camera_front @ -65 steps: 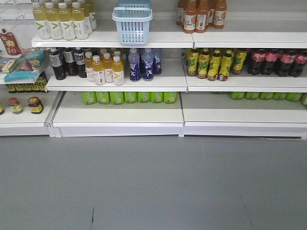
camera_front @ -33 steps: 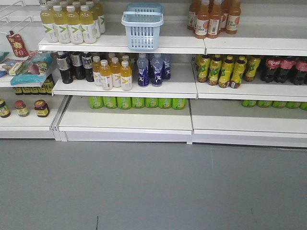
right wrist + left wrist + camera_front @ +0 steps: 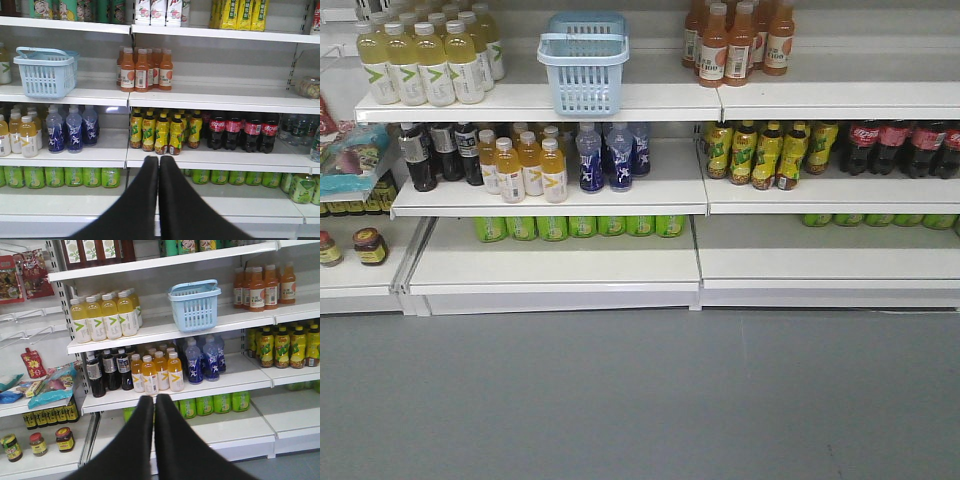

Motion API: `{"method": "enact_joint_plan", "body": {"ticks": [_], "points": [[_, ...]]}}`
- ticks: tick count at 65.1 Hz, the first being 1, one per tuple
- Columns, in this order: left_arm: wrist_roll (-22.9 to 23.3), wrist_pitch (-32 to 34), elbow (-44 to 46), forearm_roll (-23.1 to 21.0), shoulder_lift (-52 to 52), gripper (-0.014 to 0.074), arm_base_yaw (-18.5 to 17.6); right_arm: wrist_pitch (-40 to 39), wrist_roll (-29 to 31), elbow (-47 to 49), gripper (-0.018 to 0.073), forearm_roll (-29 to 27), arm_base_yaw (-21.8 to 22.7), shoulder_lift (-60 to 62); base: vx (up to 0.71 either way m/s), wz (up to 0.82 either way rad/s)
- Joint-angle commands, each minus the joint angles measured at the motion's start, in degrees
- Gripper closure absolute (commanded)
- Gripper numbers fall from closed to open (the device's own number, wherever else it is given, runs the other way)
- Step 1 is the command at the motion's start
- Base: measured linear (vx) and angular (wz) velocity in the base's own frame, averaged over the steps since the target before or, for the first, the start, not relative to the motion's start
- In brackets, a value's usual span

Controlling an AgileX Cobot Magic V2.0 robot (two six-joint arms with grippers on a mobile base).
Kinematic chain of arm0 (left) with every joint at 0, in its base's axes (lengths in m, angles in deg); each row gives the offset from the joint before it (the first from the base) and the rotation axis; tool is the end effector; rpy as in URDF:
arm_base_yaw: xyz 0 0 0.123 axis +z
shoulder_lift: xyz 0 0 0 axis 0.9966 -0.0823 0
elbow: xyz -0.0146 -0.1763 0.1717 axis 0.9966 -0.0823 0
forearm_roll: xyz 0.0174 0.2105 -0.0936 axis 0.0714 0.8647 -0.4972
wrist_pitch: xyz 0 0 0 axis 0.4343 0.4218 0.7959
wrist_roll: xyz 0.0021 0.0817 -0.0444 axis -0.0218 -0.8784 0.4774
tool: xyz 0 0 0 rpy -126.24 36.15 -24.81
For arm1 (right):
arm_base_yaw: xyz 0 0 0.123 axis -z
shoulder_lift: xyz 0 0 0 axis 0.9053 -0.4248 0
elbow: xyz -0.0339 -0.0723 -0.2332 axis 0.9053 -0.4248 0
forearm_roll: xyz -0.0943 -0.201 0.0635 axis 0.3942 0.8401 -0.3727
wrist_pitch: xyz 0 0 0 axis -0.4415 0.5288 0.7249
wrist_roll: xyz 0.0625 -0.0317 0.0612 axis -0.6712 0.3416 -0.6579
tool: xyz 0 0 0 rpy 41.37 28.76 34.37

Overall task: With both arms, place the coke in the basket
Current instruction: 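Drive the base toward the shelf holding the light-blue basket, then drive closer to the shelf holding the light-blue basket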

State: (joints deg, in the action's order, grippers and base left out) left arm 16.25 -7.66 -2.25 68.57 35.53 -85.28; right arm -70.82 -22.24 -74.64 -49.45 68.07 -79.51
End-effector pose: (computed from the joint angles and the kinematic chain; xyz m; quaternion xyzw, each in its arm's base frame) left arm 0.0772 0.0003 0.1958 0.0170 0.7133 0.0185 0.7005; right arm 0.0766 -0.0045 0.1991 -0.0020 0.7052 -0.0433 0.7077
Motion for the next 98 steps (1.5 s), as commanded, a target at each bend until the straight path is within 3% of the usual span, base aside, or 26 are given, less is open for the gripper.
{"method": "enact_joint_plan", "body": {"ticks": [1, 98], "points": [[0.34, 4.08, 0.07, -0.18, 1.03, 0.0603, -0.12, -4.04, 0.26, -0.62, 0.0568, 0.23, 0.31, 1.02, 0.10, -0.04], [0.34, 4.08, 0.07, -0.18, 1.03, 0.0603, -0.12, -4.04, 0.26, -0.62, 0.0568, 0.23, 0.31, 1.02, 0.14, 0.00]]}}
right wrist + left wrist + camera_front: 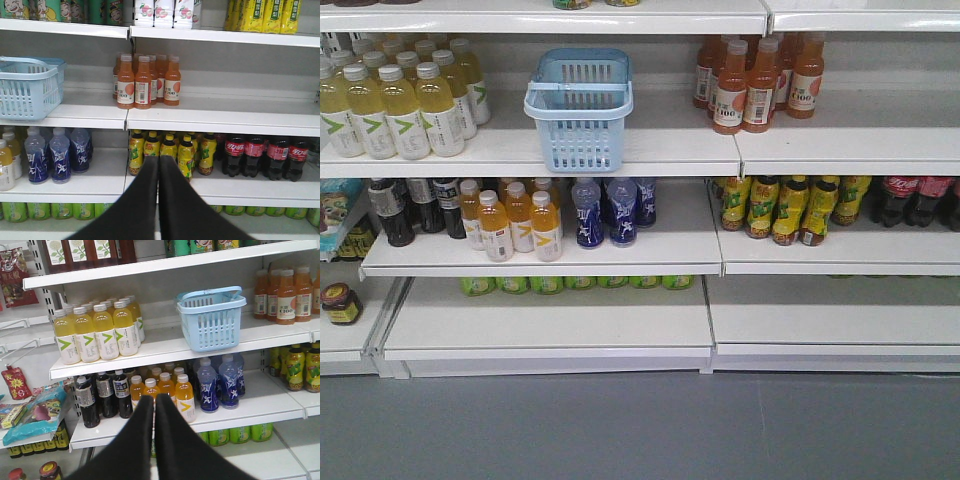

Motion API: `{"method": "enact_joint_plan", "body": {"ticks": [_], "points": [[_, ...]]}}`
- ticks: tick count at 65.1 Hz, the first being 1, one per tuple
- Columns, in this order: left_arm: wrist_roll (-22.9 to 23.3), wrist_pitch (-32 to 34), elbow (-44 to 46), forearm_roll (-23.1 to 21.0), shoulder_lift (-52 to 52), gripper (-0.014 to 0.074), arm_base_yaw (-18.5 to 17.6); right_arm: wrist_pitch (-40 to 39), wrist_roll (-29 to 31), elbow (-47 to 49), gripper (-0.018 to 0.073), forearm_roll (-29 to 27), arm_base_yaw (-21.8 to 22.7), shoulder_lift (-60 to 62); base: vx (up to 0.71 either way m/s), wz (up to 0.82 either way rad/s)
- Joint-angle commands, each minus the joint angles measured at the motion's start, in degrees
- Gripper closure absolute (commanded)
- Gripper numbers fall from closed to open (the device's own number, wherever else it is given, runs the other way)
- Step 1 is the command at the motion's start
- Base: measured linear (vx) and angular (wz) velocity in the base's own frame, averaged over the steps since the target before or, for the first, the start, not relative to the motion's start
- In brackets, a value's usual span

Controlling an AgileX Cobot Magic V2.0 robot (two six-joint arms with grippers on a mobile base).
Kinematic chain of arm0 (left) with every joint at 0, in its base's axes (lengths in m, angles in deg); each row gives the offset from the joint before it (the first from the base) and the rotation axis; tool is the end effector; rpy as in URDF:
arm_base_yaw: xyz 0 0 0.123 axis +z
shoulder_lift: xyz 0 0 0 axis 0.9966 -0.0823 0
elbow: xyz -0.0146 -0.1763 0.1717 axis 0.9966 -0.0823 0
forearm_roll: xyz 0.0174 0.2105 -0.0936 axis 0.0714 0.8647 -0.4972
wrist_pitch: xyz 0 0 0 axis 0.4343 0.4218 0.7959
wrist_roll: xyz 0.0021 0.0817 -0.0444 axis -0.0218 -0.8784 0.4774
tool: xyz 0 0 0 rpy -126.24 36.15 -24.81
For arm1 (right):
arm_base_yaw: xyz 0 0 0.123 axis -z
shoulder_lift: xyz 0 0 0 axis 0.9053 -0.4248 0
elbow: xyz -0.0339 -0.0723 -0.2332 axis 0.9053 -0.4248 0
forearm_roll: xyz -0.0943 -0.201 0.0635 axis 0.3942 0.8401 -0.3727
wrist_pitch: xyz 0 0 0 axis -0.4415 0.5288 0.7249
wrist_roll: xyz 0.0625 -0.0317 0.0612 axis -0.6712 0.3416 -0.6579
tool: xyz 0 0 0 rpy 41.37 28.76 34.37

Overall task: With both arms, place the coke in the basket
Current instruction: 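Drive closer to the shelf holding the light-blue basket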

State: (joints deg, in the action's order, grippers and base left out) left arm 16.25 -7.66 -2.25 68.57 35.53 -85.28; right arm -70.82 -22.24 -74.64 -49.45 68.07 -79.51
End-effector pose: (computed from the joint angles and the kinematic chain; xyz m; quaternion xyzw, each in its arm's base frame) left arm 0.0772 0.0003 0.1958 0.0170 0.7133 0.0185 0.7005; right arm 0.0766 -0.0045 0.1991 -0.0020 0.7052 -0.0433 0.7077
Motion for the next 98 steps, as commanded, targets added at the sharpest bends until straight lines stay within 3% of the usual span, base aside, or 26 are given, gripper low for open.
{"method": "enact_joint_plan", "body": {"ticks": [1, 98], "points": [[0.34, 4.08, 0.07, -0.18, 1.03, 0.0603, -0.12, -4.04, 0.26, -0.62, 0.0568, 0.23, 0.31, 1.02, 0.15, 0.01], [0.34, 4.08, 0.07, -0.18, 1.03, 0.0603, -0.12, -4.04, 0.26, -0.62, 0.0568, 0.23, 0.31, 1.02, 0.10, 0.00]]}}
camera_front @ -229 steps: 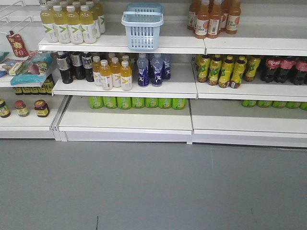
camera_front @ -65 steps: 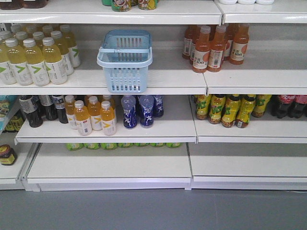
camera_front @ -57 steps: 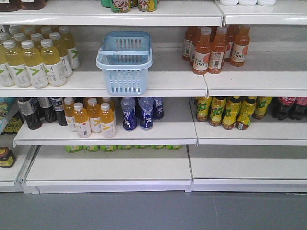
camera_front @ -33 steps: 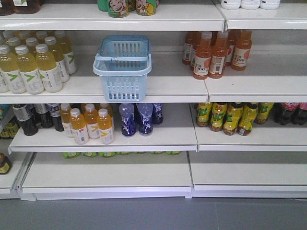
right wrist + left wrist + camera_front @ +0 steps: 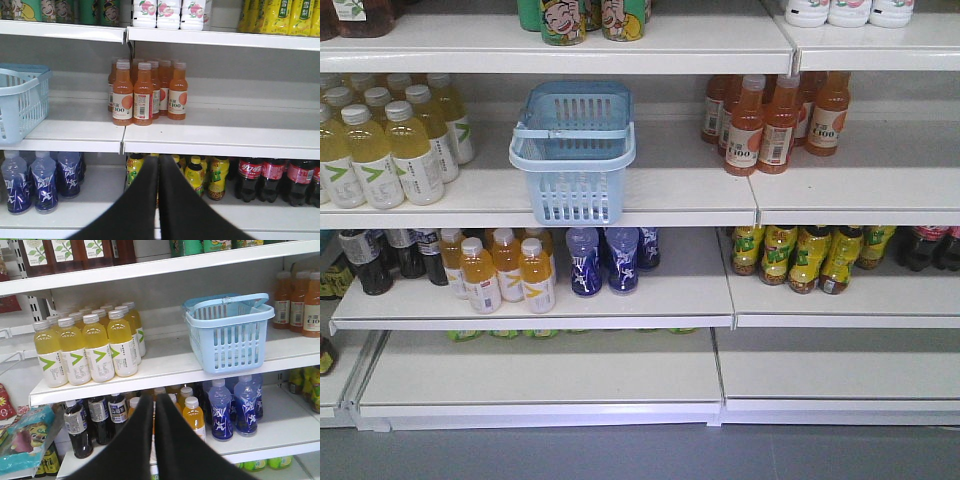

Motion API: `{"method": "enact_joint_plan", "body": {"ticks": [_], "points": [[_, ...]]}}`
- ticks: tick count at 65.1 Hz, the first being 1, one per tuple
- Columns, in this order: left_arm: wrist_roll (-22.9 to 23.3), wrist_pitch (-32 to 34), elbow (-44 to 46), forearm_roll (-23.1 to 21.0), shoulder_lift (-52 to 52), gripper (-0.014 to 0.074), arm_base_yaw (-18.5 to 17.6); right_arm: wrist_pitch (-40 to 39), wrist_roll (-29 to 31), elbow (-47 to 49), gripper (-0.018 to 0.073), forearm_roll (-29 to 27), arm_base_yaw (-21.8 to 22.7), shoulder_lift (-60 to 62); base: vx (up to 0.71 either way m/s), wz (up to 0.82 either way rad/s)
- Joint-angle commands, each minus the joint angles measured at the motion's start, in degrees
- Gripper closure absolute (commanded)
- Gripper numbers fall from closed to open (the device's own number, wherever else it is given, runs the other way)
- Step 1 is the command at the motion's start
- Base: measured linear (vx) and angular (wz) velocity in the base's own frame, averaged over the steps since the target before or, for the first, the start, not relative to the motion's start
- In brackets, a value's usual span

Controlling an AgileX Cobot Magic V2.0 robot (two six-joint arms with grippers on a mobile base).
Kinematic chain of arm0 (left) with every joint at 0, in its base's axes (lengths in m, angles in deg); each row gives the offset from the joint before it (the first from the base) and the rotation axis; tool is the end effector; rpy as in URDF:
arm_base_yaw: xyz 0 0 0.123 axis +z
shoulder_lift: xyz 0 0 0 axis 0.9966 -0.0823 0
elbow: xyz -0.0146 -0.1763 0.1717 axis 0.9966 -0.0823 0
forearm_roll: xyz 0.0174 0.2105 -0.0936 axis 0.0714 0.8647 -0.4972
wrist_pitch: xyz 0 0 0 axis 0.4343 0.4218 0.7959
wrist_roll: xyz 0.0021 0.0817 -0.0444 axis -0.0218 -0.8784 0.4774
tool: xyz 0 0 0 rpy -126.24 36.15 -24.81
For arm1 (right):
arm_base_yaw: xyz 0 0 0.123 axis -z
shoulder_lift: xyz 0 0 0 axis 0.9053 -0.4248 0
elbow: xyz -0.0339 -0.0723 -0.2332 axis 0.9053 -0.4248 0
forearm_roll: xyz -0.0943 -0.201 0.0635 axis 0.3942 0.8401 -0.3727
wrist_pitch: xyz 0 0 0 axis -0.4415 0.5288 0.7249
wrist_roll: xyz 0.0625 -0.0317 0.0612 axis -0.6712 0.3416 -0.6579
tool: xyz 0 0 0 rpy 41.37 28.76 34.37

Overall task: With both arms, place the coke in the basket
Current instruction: 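Drive closer to the shelf holding the light-blue basket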

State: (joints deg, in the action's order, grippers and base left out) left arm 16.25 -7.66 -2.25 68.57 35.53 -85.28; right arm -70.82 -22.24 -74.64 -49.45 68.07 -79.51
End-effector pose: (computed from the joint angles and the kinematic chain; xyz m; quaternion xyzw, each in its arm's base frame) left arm 0.0772 0.0003 0.1958 0.0170 0.7133 0.0185 0.7005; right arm 0.0766 -0.0045 0.1991 -0.0020 0.7052 -0.0433 0.7077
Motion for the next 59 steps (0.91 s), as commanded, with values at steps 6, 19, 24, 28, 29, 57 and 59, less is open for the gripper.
{"method": "enact_joint_plan", "body": {"ticks": [6, 19, 24, 28, 29, 57, 59], "points": [[0.34, 4.08, 0.07, -0.18, 1.03, 0.0603, -0.12, -4.04, 0.26, -0.62, 0.0568, 0.23, 0.31, 1.02, 0.06, 0.00], [0.34, 4.08, 0.07, -0.18, 1.03, 0.0603, -0.12, -4.04, 0.26, -0.62, 0.0568, 0.23, 0.31, 1.02, 0.06, 0.00], [0.34, 4.08, 0.07, -0.18, 1.03, 0.0603, -0.12, -4.04, 0.26, -0.62, 0.0568, 0.23, 0.31, 1.02, 0.06, 0.00], [0.34, 4.08, 0.07, -0.18, 1.03, 0.0603, -0.12, -4.04, 0.26, -0.62, 0.0568, 0.23, 0.31, 1.02, 0.06, 0.00], [0.34, 4.08, 0.07, -0.18, 1.03, 0.0603, -0.12, -4.04, 0.26, -0.62, 0.0568, 0.23, 0.31, 1.02, 0.06, 0.00], [0.34, 4.08, 0.07, -0.18, 1.03, 0.0603, -0.12, -4.04, 0.26, -0.62, 0.0568, 0.23, 0.31, 1.02, 0.07, 0.00], [0.34, 4.08, 0.07, -0.18, 1.03, 0.0603, -0.12, -4.04, 0.26, -0.62, 0.0568, 0.23, 0.31, 1.02, 0.08, 0.00]]}}
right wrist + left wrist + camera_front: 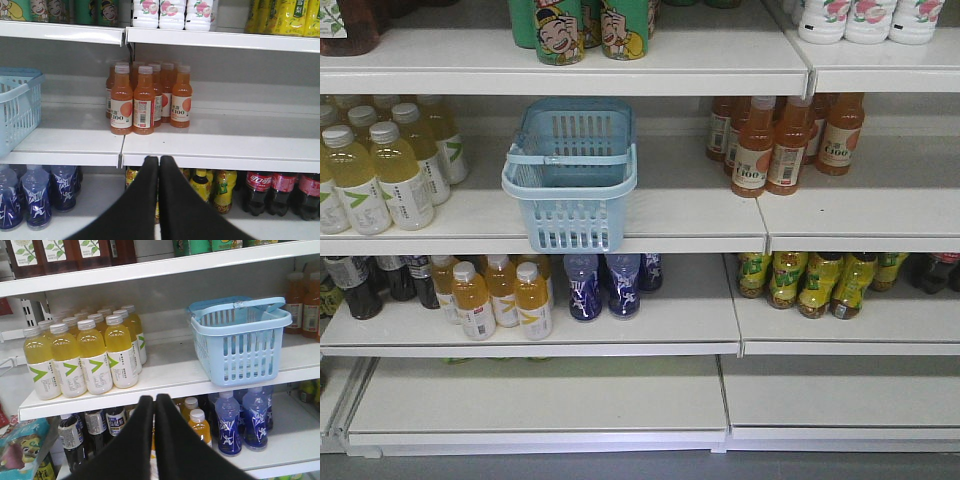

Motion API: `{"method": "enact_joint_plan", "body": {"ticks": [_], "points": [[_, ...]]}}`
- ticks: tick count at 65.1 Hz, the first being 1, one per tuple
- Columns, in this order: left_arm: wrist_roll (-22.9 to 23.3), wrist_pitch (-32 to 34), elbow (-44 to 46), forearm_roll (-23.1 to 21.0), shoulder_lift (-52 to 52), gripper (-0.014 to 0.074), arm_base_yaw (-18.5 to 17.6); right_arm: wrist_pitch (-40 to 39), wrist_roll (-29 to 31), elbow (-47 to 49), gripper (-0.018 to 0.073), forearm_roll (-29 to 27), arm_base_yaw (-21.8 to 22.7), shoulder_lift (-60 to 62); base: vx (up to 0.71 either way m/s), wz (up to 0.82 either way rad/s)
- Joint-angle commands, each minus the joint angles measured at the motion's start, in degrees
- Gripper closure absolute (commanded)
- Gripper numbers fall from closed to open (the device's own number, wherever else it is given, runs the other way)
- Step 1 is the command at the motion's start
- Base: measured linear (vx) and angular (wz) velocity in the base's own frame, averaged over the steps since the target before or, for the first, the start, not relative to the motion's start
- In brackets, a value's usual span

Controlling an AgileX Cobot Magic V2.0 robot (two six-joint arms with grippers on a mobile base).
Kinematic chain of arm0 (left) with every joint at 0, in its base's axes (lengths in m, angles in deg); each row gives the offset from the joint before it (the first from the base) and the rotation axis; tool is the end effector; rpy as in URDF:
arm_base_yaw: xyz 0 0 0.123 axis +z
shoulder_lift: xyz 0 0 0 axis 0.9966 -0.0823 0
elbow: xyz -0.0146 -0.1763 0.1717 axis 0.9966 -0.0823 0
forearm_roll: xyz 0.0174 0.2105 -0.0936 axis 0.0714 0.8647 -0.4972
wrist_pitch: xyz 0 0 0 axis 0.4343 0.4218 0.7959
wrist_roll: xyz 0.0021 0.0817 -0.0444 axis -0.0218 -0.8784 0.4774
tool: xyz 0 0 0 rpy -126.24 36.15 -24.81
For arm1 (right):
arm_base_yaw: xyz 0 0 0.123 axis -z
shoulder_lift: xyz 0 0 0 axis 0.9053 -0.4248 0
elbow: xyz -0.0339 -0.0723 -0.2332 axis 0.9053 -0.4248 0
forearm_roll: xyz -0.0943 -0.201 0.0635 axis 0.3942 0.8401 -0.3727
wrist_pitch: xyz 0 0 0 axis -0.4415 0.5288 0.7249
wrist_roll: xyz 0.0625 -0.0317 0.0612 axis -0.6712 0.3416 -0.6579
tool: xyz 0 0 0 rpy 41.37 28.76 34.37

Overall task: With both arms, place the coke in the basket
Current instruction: 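Drive closer to the shelf holding the light-blue basket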

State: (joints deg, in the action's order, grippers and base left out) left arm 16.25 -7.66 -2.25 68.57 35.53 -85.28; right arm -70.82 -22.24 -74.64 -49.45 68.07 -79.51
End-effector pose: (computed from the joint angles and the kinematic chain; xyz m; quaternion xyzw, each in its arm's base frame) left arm 0.0772 0.0003 0.1958 0.0170 0.7133 0.0185 0.7005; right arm 0.0766 -0.0045 0.1991 -0.0020 0.7052 -0.0433 0.7077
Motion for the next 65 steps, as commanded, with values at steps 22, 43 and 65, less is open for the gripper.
{"method": "enact_joint_plan", "body": {"ticks": [22, 43, 65], "points": [[0.34, 4.08, 0.07, -0.18, 1.03, 0.0603, -0.12, -4.04, 0.26, -0.62, 0.0568, 0.23, 0.31, 1.02, 0.09, 0.00], [0.34, 4.08, 0.07, -0.18, 1.03, 0.0603, -0.12, -4.04, 0.26, -0.62, 0.0568, 0.23, 0.31, 1.02, 0.10, 0.01], [0.34, 4.08, 0.07, -0.18, 1.03, 0.0603, -0.12, -4.04, 0.26, -0.62, 0.0568, 0.23, 0.31, 1.02, 0.05, -0.01]]}}
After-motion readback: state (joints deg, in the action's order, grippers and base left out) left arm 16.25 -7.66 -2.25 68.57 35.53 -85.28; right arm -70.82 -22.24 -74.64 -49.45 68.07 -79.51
